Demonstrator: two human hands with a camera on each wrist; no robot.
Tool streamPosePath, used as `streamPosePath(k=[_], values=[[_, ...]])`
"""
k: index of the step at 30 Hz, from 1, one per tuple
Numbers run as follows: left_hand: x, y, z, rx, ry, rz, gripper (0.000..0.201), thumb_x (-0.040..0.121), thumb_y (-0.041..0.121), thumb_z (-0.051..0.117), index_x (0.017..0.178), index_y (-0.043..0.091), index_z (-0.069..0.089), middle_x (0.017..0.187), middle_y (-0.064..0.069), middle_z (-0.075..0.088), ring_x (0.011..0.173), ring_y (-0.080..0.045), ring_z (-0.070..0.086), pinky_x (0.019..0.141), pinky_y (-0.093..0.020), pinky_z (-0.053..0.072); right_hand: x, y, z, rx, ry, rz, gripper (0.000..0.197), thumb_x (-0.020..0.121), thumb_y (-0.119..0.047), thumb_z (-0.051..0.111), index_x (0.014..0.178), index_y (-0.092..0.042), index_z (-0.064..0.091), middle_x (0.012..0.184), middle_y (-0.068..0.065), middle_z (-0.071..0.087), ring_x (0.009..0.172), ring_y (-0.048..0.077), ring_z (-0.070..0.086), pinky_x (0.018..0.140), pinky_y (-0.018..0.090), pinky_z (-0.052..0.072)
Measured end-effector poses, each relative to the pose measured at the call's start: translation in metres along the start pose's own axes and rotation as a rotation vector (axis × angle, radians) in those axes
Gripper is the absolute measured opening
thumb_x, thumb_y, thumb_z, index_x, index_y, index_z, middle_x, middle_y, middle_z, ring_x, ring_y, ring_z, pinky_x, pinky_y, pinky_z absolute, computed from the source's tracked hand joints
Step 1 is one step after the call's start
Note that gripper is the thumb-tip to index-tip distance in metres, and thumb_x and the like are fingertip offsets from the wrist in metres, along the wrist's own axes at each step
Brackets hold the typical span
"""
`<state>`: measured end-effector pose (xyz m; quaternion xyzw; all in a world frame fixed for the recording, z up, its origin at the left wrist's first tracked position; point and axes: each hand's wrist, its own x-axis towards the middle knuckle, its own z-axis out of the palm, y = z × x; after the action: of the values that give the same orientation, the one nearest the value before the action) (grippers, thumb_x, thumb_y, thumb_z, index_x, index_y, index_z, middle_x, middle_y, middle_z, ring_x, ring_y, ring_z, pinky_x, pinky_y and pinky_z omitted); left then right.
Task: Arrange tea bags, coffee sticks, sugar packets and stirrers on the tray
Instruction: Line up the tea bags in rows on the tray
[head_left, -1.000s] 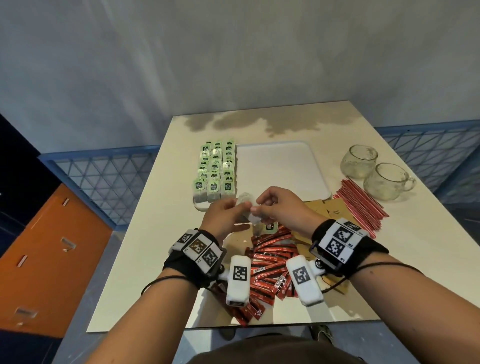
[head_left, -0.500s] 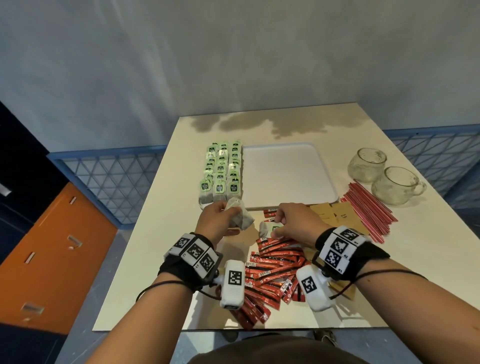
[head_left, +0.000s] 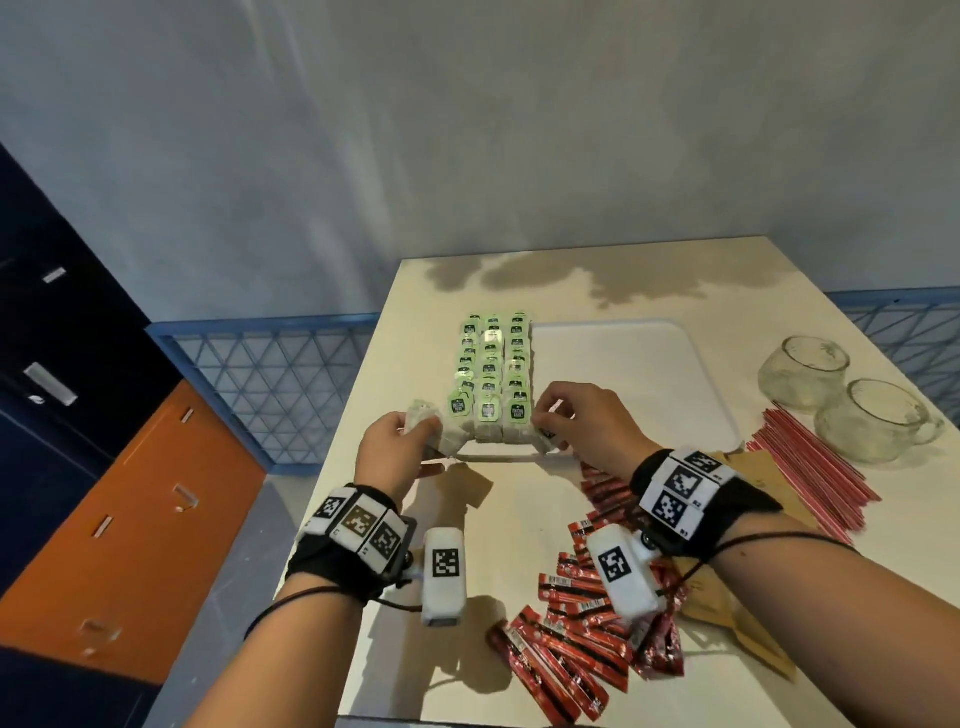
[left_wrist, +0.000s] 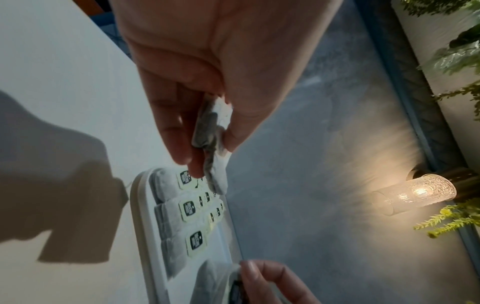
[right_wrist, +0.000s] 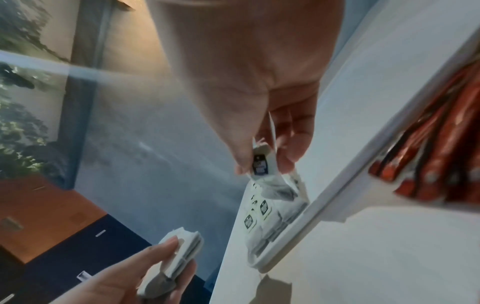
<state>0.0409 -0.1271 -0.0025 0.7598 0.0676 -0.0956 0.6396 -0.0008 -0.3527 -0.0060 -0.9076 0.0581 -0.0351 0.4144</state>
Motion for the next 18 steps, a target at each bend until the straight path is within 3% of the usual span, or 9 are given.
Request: streamPosePath(k=[3,7,9,11,14,18], values=[[0.008,-0.002,-0.014,0.023,-0.007,-0.004,0.013,0.093,0.014,0.061,0.097,0.002,0.061,0.088,-0.016,0.07,0.074,-0.024,0.069,0.056,-0.03,0.057,0.018,-0.013,0.021,0.069,0.007,0.013,0.008,0.089,-0.02,0.071,0.082,-0.018,0.071,0.07,0.004,0.072,0.056,0.016,0.067,0.052,0.016,0.048],[0.021,-0.006,-0.03,0.029,-0.007,-0.01,0.011,0.092,0.015,0.062,0.097,0.005,0.062,0.083,-0.011,0.069,0.067,-0.018,0.068,0.052,-0.026,0.054,0.039,-0.029,0.047,0.001,-0.072,-0.054,0.005,0.087,-0.023,0.073,0.084,-0.019,0.074,0.074,0.001,0.071,0.064,0.015,0.065,0.064,0.029,0.052],[0.025,-0.009,-0.034,0.034,-0.015,-0.018,0.01,0.092,0.015,0.063,0.095,0.006,0.062,0.084,-0.011,0.068,0.067,-0.02,0.067,0.051,-0.026,0.054,0.048,-0.034,0.055,-0.034,-0.113,-0.064,0.005,0.086,-0.025,0.074,0.084,-0.02,0.075,0.074,0.002,0.07,0.059,0.011,0.061,0.065,0.031,0.051],[0.029,-0.013,-0.039,0.042,-0.027,-0.021,0.012,0.092,0.016,0.064,0.095,0.005,0.063,0.087,-0.014,0.068,0.07,-0.023,0.068,0.052,-0.026,0.054,0.059,-0.038,0.061,-0.091,-0.169,-0.068,0.005,0.084,-0.024,0.076,0.083,-0.019,0.076,0.072,-0.001,0.068,0.057,0.007,0.057,0.062,0.029,0.047],[0.035,-0.017,-0.043,0.039,-0.054,-0.018,0.014,0.092,0.017,0.065,0.096,0.004,0.063,0.087,-0.015,0.069,0.071,-0.024,0.067,0.053,-0.026,0.054,0.074,-0.04,0.066,-0.215,-0.241,-0.088,0.003,0.083,-0.021,0.076,0.086,-0.019,0.076,0.076,-0.003,0.066,0.065,0.007,0.055,0.064,0.026,0.041],[0.045,-0.022,-0.049,0.058,-0.108,-0.023,0.012,0.091,0.017,0.066,0.091,0.006,0.062,0.086,-0.015,0.068,0.069,-0.022,0.066,0.055,-0.028,0.054,0.085,-0.041,0.073,-0.295,-0.271,-0.07,0.019,0.081,-0.012,0.076,0.098,-0.019,0.072,0.075,-0.01,0.054,0.068,0.005,0.049,0.057,0.017,0.035]])
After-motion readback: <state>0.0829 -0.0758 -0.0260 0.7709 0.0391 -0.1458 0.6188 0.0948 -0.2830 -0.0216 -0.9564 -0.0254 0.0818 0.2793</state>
